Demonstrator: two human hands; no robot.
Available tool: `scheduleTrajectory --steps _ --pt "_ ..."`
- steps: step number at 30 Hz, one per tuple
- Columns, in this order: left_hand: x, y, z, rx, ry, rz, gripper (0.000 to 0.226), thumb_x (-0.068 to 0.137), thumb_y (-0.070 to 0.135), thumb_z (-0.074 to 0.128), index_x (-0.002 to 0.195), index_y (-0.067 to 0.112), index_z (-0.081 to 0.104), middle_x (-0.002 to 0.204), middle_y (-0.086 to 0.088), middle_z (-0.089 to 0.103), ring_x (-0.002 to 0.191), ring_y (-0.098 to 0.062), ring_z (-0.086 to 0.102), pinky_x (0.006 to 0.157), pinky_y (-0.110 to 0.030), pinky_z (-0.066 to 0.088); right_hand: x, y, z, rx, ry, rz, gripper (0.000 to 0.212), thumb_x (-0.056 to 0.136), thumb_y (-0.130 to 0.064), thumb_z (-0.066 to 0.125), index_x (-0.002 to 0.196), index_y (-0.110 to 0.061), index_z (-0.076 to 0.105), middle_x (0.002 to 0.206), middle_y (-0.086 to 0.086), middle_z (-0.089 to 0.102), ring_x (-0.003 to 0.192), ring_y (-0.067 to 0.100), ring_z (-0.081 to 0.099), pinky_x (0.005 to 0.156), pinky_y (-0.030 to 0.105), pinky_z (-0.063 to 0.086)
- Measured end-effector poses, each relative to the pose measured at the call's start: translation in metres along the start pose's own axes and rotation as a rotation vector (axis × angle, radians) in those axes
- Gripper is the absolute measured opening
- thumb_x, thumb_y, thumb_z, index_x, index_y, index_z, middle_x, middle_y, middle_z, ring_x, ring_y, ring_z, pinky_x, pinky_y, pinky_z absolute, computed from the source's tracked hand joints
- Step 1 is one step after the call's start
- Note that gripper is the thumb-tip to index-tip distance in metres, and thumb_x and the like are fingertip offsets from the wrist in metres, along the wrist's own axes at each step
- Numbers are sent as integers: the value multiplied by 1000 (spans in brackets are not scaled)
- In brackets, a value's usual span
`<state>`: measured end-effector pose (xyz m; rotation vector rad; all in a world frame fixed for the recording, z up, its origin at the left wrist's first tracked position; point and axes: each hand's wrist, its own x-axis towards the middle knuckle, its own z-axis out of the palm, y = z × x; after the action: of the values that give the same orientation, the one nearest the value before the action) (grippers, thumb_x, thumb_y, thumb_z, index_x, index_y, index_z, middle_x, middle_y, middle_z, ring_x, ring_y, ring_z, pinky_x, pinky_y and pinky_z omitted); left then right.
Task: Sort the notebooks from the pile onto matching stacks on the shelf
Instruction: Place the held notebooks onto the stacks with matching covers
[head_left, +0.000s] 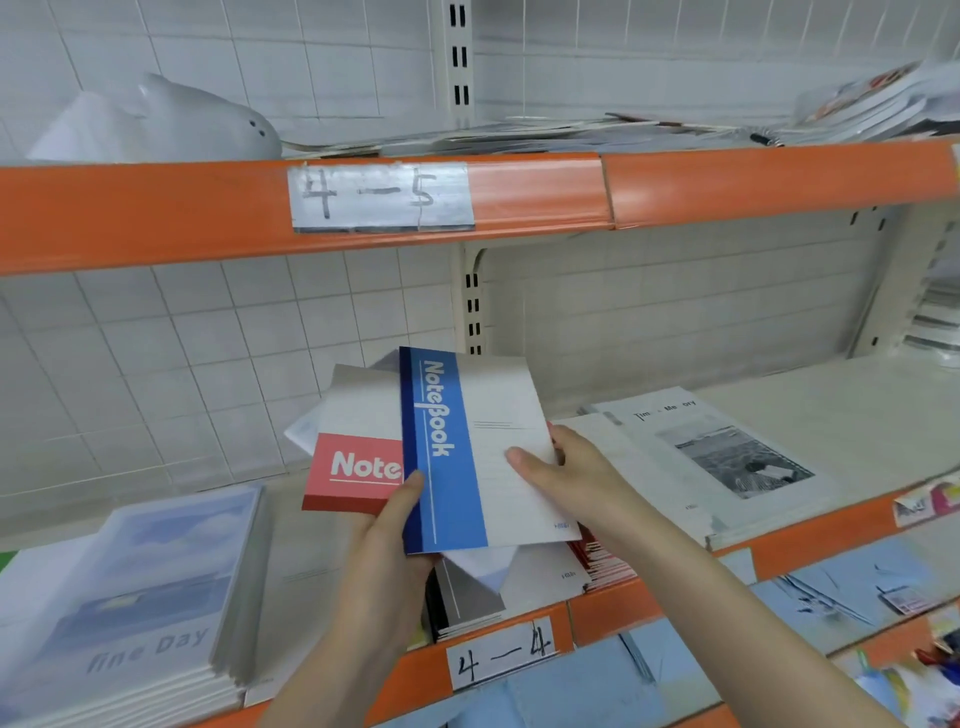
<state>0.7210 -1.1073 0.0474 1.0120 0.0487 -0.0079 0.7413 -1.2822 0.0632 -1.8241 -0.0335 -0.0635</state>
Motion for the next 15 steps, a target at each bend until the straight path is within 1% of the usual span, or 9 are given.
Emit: scheduleTrajectory --steps 3,6,9,12,13,15 --pt "0 9 -7 30 6 42 13 96 26 50 103 21 59 82 7 75 73 -9 72 74 -36 50 3 -3 7 55 160 -21 22 90 -27 62 110 -27 54 104 -9 65 94 7 63 72 29 55" --pt "-2 25 -28 25 16 89 14 96 23 49 107 24 58 88 5 75 80 -12 72 76 -37 51 11 -9 14 82 288 -61 17 91 -19 59 107 -21 53 98 -6 62 85 8 60 63 23 46" --pt "-5 46 -67 39 113 189 21 96 24 50 116 25 55 92 6 74 86 -13 70 73 -33 52 25 -10 30 68 374 -59 17 93 -17 55 108 -8 56 96 0 63 79 12 58 55 23 40" --pt "-10 71 -112 39 211 264 21 96 24 50 117 24 55 91 7 73 82 -11 71 67 -30 56 35 -12 58 155 351 -27 16 94 -16 52 106 -5 57 91 3 63 72 13 58 53 22 39" --pt "-13 80 -128 25 245 267 21 96 23 50 115 23 56 92 5 73 81 -11 71 67 -31 56 37 -12 69 175 318 -17 15 95 -16 52 104 -6 57 90 3 64 72 13 58 55 23 41" --pt "-20 99 -161 -14 294 270 23 95 23 51 117 20 58 101 -2 71 83 -14 71 64 -31 58 40 -17 96 202 239 -8 13 95 -17 52 102 -7 58 96 5 66 80 18 63 64 29 49"
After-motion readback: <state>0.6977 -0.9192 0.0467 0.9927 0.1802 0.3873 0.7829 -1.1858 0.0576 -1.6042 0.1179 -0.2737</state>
